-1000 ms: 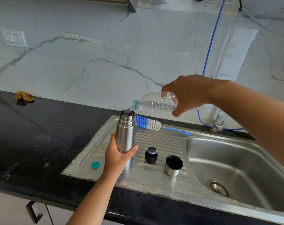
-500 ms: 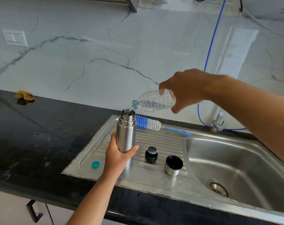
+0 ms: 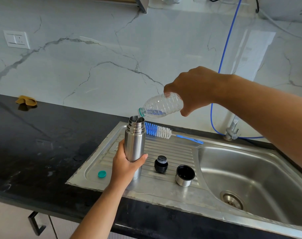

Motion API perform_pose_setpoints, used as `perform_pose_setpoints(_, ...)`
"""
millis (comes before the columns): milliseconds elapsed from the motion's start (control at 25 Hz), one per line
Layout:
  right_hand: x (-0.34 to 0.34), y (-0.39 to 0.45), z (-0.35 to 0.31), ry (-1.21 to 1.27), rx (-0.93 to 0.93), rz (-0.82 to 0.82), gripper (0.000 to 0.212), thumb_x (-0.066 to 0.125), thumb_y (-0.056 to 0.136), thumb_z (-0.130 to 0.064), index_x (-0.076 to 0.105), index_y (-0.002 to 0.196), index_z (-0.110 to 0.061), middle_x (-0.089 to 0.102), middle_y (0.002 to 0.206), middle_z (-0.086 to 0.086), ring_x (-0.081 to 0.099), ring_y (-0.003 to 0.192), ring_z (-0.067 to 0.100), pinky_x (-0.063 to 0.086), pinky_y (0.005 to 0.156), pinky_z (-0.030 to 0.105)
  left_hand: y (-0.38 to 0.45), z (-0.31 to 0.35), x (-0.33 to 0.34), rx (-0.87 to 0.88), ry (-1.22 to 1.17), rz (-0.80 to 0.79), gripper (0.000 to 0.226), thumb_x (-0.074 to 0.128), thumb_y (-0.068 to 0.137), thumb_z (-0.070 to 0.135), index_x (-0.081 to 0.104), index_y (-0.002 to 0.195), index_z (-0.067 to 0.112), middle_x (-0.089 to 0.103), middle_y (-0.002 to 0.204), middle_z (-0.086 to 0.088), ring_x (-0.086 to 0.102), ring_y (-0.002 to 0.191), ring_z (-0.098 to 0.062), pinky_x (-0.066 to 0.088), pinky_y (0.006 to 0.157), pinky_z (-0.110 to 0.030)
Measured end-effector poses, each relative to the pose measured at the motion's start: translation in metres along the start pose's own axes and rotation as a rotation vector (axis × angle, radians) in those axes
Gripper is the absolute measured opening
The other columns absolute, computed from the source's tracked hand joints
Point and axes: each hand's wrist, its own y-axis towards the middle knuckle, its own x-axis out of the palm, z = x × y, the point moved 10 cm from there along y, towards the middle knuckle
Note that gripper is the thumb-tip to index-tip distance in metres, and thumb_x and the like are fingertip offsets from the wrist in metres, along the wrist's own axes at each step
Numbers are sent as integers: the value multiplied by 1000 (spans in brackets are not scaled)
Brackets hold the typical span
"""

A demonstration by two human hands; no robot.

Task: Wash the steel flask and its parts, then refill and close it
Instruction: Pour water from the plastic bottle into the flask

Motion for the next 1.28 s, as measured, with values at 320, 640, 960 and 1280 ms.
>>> perform_pose_setpoints(320,-22,8,-13,-152,-53,119,74,78,79,-41,43,143,-38,65,114,-3,67,97,25,49,73,34,0,-1,0,-9,4,-4,83,90,74,34,36,136,43,54,112,25,61,99,-3,48,72,-11)
perform_pose_setpoints(640,-35,12,-26,-323,-128,223,72,76,86,-37,38,147,-35,61,131,1,56,123,27,45,95,46,0,-2,0,-8,16,1,84,90,73,35,38,139,38,54,112,24,61,98,-1,48,71,-9)
perform_pose_setpoints(960,-39,14,-32,-406,-143,292,68,74,88,-30,41,147,-34,59,134,3,50,127,29,41,101,50,0,-1,-1,-15,23,0,82,90,73,35,35,134,43,53,110,26,61,97,0,48,69,-10)
perform_pose_setpoints(1280,-38,14,-30,-416,-138,299,65,74,87,-29,43,145,-34,61,130,3,51,125,29,43,100,50,0,-2,-1,-20,18,3,83,91,73,35,40,138,37,56,111,23,63,96,-3,49,70,-11)
